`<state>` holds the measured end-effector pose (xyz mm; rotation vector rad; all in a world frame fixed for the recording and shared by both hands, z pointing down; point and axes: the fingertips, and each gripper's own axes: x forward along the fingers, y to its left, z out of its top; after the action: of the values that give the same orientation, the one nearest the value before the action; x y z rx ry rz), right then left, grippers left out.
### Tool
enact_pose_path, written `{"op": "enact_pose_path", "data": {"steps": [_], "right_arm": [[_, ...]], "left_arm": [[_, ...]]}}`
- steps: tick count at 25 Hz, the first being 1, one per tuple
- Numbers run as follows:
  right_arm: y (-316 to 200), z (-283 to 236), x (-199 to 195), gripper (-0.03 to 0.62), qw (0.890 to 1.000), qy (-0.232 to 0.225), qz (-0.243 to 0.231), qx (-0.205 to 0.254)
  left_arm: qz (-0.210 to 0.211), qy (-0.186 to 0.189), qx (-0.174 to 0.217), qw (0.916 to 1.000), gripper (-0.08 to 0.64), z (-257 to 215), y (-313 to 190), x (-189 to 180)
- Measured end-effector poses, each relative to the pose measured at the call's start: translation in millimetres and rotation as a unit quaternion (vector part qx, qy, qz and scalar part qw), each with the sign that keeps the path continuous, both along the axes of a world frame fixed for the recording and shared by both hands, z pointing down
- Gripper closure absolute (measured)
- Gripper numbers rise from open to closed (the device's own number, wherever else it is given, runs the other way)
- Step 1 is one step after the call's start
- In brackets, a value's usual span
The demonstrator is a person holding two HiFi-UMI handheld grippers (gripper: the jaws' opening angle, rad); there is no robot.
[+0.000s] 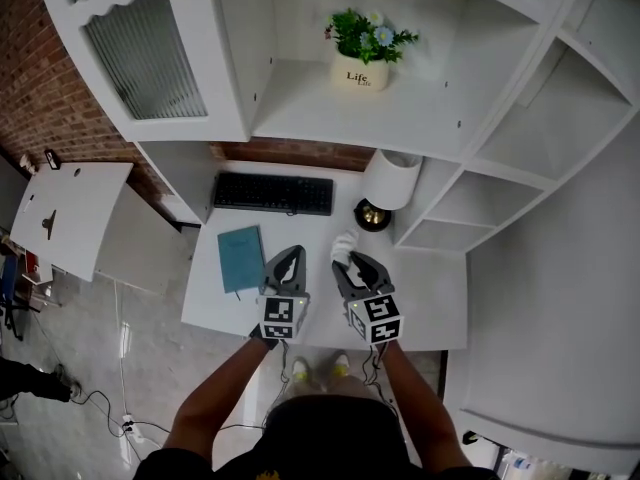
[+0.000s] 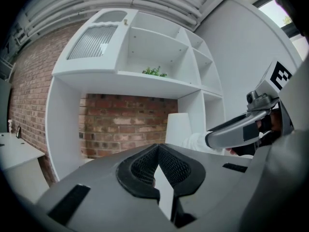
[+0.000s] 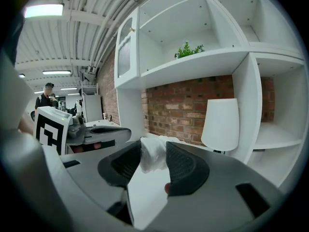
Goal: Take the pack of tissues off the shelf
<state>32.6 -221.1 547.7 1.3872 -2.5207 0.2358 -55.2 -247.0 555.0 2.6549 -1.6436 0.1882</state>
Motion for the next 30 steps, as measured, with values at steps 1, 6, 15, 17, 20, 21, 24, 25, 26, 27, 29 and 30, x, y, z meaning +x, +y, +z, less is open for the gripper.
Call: {"op": "enact_pose_path", "data": {"steps": [1, 6, 15, 17, 20, 21, 24, 25, 26, 27, 29, 30], "right_arm": [[0.3, 5.0, -1.1, 0.428, 1.000, 0.000, -0.001, -0.004], [1.7, 26.9, -5.1, 0.428, 1.000, -0.003, -0.003, -0.026], [9.9, 68.4, -8.8, 0.428, 0.998, -0.008, -0.018, -0.054], [11.5, 79.7, -9.3, 0.428, 0.998, -0.002, -0.022, -0.061], [13.5, 96.4, -9.3, 0.428, 0.997, 0.001, -0.022, -0.078], [14.0, 102.0, -9.5, 0.428, 0.996, 0.001, -0.022, -0.083], [15.4, 118.5, -11.0, 0.430, 0.995, 0.007, -0.025, -0.095], [15.6, 124.3, -11.9, 0.431, 0.995, 0.010, -0.027, -0.099], [15.9, 130.2, -12.9, 0.431, 0.994, 0.012, -0.029, -0.104], [16.4, 135.9, -14.0, 0.431, 0.994, 0.012, -0.030, -0.109], [17.5, 146.0, -16.1, 0.431, 0.992, 0.010, -0.031, -0.118], [17.4, 150.6, -16.9, 0.431, 0.992, 0.008, -0.031, -0.123]], "left_arm": [[0.000, -0.002, -0.003, 1.0000, 0.543, 4.4, -0.1, 0.7], [-0.002, -0.025, -0.030, 0.9992, 0.543, 32.5, 7.6, 4.2], [-0.009, -0.045, -0.091, 0.9948, 0.543, 89.9, 17.8, -3.2], [-0.003, -0.048, -0.109, 0.9929, 0.543, 101.4, 18.9, -3.2], [0.001, -0.038, -0.127, 0.9912, 0.543, 114.4, 19.7, -2.6], [0.000, -0.034, -0.131, 0.9908, 0.543, 117.6, 19.3, -3.1], [-0.003, -0.031, -0.140, 0.9897, 0.543, 127.3, 18.4, -3.2], [-0.003, -0.031, -0.142, 0.9894, 0.543, 130.9, 17.8, -2.8], [-0.003, -0.032, -0.145, 0.9889, 0.543, 135.0, 17.4, -2.7], [-0.003, -0.033, -0.149, 0.9883, 0.543, 139.7, 17.3, -2.9], [-0.008, -0.029, -0.161, 0.9864, 0.543, 149.8, 18.2, -4.7], [-0.011, -0.025, -0.168, 0.9854, 0.543, 154.8, 18.7, -5.8]]}}
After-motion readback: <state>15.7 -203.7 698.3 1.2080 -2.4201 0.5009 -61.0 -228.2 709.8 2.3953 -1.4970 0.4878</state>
